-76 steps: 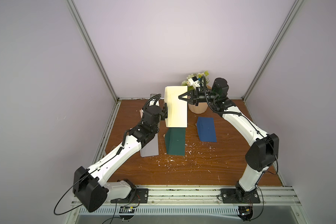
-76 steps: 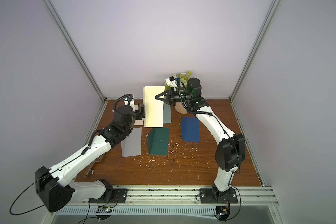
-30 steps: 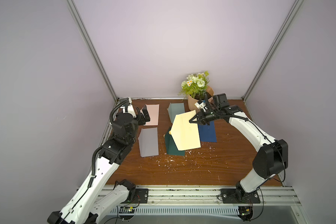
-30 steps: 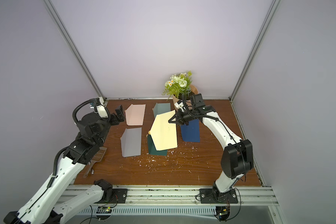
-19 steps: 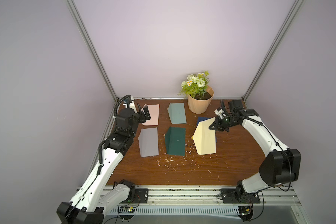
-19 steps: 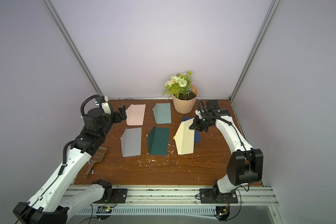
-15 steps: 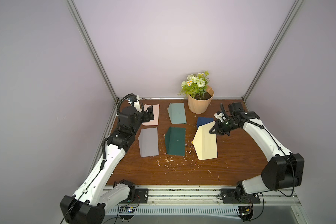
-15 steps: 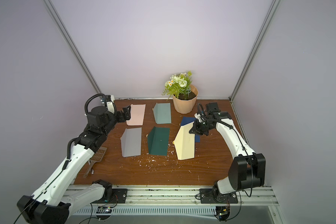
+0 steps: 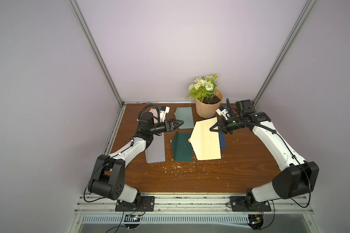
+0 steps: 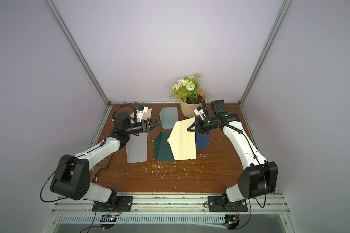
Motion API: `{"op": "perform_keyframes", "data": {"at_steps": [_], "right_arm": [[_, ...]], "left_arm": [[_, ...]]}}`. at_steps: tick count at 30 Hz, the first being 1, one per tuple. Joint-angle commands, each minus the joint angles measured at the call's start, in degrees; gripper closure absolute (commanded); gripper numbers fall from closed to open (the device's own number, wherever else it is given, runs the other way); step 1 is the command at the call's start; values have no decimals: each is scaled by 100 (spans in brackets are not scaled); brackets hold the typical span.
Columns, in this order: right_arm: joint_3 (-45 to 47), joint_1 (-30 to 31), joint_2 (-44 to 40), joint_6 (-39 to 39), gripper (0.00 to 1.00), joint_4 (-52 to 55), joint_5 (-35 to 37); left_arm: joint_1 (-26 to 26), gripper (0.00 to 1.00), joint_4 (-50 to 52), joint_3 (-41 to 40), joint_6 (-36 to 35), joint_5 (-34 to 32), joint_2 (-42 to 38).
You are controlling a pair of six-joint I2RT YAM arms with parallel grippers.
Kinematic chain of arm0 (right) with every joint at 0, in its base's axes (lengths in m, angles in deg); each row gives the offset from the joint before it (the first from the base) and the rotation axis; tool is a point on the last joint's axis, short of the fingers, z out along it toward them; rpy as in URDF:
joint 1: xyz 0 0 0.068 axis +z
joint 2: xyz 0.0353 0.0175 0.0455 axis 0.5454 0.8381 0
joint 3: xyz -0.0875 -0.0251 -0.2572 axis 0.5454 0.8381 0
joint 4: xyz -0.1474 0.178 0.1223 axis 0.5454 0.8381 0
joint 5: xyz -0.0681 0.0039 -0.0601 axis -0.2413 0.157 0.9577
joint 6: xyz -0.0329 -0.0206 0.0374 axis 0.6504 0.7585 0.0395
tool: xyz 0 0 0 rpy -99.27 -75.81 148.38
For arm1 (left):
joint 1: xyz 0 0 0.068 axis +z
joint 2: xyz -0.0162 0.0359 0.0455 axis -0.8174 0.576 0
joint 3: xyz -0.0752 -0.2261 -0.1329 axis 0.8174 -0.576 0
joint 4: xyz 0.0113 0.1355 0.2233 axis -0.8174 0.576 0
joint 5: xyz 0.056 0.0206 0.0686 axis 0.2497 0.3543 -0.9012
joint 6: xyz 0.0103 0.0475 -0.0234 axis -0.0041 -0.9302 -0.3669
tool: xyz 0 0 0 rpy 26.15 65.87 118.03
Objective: Open the envelope
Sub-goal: Place the envelope at the center of the board.
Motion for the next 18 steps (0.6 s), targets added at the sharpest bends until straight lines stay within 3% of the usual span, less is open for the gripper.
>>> {"op": "perform_keyframes", "data": {"at_steps": [1, 10, 18], "right_arm": [[-356, 190, 93, -113, 100, -237, -554], [-832, 374, 397, -307, 100, -463, -749], [-1211, 374, 614, -372, 100, -541, -699]], "left_arm": [[-151, 17, 567, 631, -664, 434, 32], [-389, 25, 2106, 1062, -1761, 210, 393], [-450, 34, 826, 534, -809, 910, 243]]}}
